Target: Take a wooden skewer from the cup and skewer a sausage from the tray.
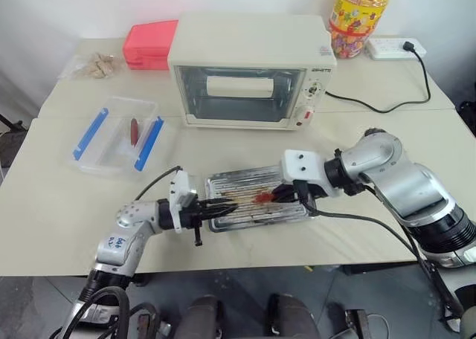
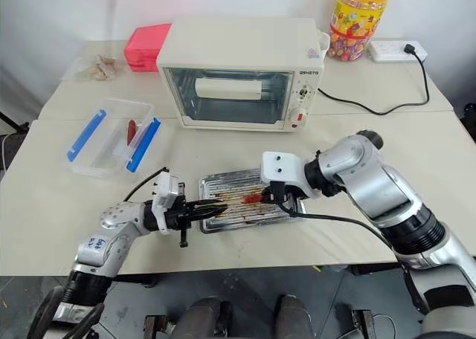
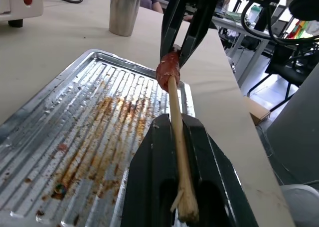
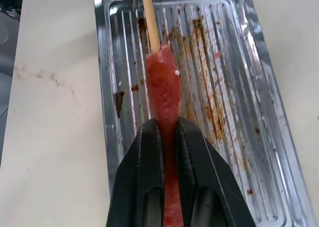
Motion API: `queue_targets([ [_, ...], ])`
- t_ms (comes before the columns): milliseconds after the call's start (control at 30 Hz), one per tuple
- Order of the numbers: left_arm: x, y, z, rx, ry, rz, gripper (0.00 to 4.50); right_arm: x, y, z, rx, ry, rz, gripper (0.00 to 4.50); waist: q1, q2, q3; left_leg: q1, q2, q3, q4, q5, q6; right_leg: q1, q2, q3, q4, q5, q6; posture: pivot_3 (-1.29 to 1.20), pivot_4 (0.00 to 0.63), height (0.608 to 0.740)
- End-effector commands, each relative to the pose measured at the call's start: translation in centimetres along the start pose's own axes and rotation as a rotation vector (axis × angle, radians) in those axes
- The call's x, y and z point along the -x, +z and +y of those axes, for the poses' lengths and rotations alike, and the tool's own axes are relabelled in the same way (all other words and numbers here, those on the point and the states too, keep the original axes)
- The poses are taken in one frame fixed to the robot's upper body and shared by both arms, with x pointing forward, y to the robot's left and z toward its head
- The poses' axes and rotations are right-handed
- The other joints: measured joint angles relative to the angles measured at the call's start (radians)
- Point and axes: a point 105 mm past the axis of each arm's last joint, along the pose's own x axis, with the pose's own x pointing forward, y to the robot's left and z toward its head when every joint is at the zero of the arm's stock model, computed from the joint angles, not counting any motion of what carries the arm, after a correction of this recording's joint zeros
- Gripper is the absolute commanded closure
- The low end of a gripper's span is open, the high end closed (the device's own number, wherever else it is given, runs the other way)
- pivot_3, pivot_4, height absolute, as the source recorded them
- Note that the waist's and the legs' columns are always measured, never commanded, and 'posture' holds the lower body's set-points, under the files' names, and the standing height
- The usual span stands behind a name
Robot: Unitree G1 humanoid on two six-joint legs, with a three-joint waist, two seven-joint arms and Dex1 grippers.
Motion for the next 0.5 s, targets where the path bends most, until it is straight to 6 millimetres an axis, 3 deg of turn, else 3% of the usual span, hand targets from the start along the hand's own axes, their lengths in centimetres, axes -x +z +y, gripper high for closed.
queue_targets([
  [33, -2.5, 0.2, -1.1, -0.016, -0.066, -0.007, 4.50, -0.8, 3.8, 1.6, 0.136, 0.087, -0.115, 4.44, -0.001, 0.000, 0.000, 0.000, 0.000, 0.000, 0.000, 0.000, 0.000, 0.000, 0.000, 0.000, 0.000, 0.000, 0.000, 0.00, 0.150, 0.740],
  [267, -2.9, 0.9, -1.4, -0.011, -0.082, -0.035, 4.50, -0.8, 4.0, 1.7, 0.137, 0.091, -0.128, 4.44, 0.000, 0.000, 0.000, 0.000, 0.000, 0.000, 0.000, 0.000, 0.000, 0.000, 0.000, 0.000, 0.000, 0.000, 0.000, 0.00, 0.150, 0.740],
  [433, -0.5, 1.5, -1.0, -0.031, -0.034, -0.051, 4.50, 0.0, 2.5, 1.6, 0.099, 0.083, -0.103, 4.44, -0.001, 0.000, 0.000, 0.000, 0.000, 0.000, 0.000, 0.000, 0.000, 0.000, 0.000, 0.000, 0.000, 0.000, 0.000, 0.00, 0.150, 0.740],
  [467, -0.1, 1.5, -0.9, -0.034, -0.028, -0.049, 4.50, 0.2, 2.2, 1.7, 0.090, 0.086, -0.099, 3.76, -0.001, 0.000, 0.000, 0.000, 0.000, 0.000, 0.000, 0.000, 0.000, 0.000, 0.000, 0.000, 0.000, 0.000, 0.000, 0.00, 0.150, 0.740],
  [500, 0.8, 1.6, -0.9, -0.042, -0.009, -0.054, 4.50, 0.5, 1.8, 1.5, 0.081, 0.075, -0.100, 3.61, -0.001, 0.000, 0.000, 0.000, 0.000, 0.000, 0.000, 0.000, 0.000, 0.000, 0.000, 0.000, 0.000, 0.000, 0.000, 0.00, 0.150, 0.740],
])
